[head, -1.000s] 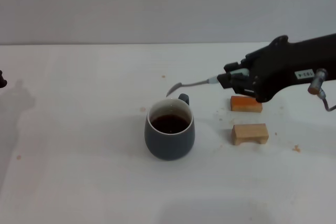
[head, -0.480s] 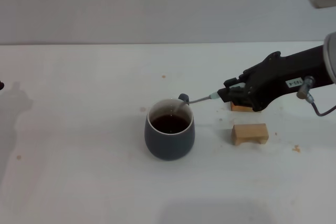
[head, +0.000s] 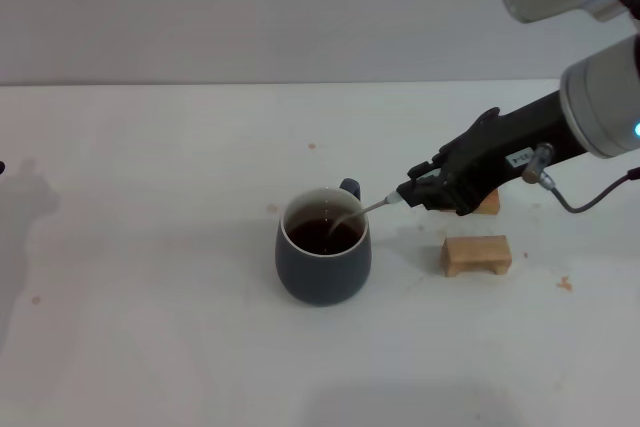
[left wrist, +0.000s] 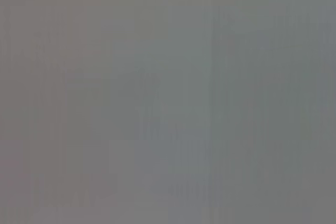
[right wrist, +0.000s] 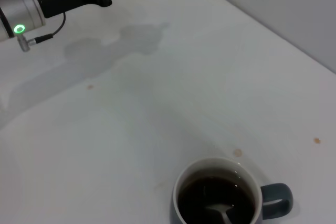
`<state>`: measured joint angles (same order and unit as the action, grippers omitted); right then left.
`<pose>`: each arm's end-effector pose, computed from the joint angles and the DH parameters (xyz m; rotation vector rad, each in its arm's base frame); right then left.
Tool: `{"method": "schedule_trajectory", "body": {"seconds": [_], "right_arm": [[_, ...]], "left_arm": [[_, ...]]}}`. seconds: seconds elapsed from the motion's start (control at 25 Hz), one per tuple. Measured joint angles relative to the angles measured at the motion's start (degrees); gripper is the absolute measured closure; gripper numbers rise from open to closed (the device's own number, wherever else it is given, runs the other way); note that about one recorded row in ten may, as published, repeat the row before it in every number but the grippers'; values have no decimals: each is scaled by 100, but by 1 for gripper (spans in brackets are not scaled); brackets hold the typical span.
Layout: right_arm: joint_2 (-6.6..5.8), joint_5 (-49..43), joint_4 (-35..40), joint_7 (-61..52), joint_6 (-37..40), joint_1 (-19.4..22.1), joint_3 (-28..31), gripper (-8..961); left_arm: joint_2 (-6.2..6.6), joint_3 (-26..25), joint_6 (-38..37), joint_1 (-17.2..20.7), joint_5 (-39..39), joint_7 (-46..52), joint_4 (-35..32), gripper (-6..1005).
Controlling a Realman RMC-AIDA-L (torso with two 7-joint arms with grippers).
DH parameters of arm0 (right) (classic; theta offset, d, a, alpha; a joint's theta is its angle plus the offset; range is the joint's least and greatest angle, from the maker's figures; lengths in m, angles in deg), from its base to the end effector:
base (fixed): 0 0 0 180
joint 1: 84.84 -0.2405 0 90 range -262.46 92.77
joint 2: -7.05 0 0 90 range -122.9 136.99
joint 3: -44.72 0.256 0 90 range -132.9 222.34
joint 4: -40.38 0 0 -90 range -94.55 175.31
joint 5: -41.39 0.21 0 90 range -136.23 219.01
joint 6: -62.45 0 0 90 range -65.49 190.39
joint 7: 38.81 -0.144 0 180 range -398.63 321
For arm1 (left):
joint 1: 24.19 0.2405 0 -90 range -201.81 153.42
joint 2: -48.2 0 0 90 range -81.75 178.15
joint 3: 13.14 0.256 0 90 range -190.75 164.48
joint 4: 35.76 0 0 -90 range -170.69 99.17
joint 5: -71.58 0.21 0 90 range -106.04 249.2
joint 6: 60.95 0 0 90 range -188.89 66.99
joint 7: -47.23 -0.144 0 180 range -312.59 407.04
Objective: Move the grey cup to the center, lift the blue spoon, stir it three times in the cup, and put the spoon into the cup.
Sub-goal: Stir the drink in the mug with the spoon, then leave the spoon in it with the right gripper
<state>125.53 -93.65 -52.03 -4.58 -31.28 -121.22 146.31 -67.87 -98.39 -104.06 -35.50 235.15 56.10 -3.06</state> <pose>0.0936 0.3434 0.0227 -2.7763 0.6156 -0.1601 -0.3679 0.3297 0.0402 -1.4576 -0.6803 -0.5393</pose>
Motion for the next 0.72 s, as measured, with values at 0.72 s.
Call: {"method": "schedule_trajectory", "body": {"seconds": [0.72], "right_arm": [[-1, -266, 1169, 363, 432, -526, -234, 759]], "left_arm": [[-25, -20, -90, 42, -1, 0, -1, 1001]]}}
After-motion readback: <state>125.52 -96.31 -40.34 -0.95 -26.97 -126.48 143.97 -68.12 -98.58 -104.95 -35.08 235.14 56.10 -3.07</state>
